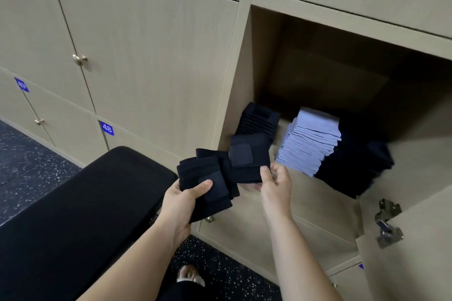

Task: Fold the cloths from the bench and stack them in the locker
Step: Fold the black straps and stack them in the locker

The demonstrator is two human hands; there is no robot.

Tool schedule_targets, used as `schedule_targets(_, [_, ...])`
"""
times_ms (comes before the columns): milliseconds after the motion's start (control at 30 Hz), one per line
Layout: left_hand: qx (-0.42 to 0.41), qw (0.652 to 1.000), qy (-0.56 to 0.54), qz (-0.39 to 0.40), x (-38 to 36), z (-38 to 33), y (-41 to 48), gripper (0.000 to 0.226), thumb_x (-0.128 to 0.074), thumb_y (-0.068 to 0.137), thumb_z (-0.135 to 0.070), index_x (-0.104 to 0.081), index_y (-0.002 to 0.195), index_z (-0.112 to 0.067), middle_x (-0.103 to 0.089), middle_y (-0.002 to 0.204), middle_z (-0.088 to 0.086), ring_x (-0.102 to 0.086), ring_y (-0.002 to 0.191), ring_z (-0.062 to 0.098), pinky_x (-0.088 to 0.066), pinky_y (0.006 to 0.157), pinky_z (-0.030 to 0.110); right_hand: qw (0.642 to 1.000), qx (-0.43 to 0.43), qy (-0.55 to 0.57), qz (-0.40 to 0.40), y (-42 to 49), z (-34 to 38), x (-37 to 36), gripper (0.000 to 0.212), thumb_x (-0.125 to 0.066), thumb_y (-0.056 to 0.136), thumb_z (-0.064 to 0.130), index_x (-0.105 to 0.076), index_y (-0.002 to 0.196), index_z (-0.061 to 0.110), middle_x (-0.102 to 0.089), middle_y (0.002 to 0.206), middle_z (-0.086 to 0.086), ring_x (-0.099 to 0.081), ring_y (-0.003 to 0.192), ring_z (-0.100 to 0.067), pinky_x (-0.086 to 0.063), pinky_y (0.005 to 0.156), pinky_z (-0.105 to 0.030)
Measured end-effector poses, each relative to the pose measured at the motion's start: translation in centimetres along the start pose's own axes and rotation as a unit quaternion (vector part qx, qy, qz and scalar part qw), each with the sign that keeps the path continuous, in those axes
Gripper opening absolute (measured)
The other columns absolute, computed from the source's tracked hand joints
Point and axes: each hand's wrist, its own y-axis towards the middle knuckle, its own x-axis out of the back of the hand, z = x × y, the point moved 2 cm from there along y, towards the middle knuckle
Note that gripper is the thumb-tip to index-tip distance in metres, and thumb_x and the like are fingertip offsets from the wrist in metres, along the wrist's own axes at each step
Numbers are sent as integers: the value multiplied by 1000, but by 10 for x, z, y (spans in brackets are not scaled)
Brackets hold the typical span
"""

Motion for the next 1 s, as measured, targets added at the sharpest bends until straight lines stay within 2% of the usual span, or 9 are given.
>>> schedule_targets(67, [2,1000,2,-9,3,3,7,27,-73,82,-2,-67,107,-10,-76,96,10,-74,86,29,-58,69,39,1000,-7,-14,1,19,-3,6,12,-52,96,7,-58,94,17,-66,100,-8,-63,88,-22,-56,81,-44])
schedule_targets(133, [5,1000,6,-21,6,6,12,28,-74,81,-2,-67,107,-10,-76,95,9,-73,87,29,-58,71,40,999,-17,-39,16,37,-8,10,12,-53,96,4,-60,99,13,-66,103,-7,-62,90,-20,-57,75,-33])
schedule_targets(200, [7,1000,12,-26,10,9,16,27,-74,82,-2,-67,106,-11,-76,95,9,-73,86,30,-58,70,39,995,-15,-88,35,55,-14,12,15,-52,95,3,-63,103,9,-65,99,-3,-59,90,-17,-50,69,-22])
schedule_targets(333, [13,999,20,-31,21,16,23,25,-73,81,-1,-67,104,-12,-76,94,9,-74,82,29,-58,59,34,985,-23,-167,47,87,-35,7,19,-53,94,5,-65,107,10,-64,104,-1,-58,97,-18,-41,80,-24])
schedule_targets(533, [25,999,22,-19,29,25,31,30,-73,79,0,-67,107,-8,-75,97,13,-73,88,35,-58,74,43,976,-27,-214,41,120,-55,-11,22,-56,94,9,-65,112,17,-66,114,0,-61,105,-20,-45,86,-28])
schedule_targets(733, [25,999,18,-8,27,25,31,35,-74,76,0,-67,109,-7,-74,101,15,-71,92,38,-57,83,52,985,-14,-170,0,115,-57,-12,35,-55,91,2,-58,123,15,-62,118,-6,-62,105,-21,-44,87,-29])
schedule_targets(867, [29,1000,9,-5,24,26,28,42,-76,69,-3,-67,110,-7,-74,103,17,-71,94,39,-56,85,55,947,13,-320,-35,84,-54,-8,40,-69,84,27,-60,123,23,-56,119,-2,-61,99,-23,-47,76,-32])
schedule_targets(933, [29,1000,3,-4,24,26,26,43,-77,68,-4,-67,109,-7,-74,102,16,-71,93,38,-57,81,51,922,7,-387,-10,71,-59,-11,44,-70,82,36,-60,123,25,-54,123,-2,-56,109,-24,-42,74,-31])
schedule_targets(1000, [27,1000,3,-3,25,26,24,39,-75,71,-2,-67,109,-8,-74,101,15,-71,93,37,-58,78,47,897,10,-442,18,65,-64,-16,43,-68,85,34,-59,127,25,-52,131,-3,-47,121,-23,-41,79,-32])
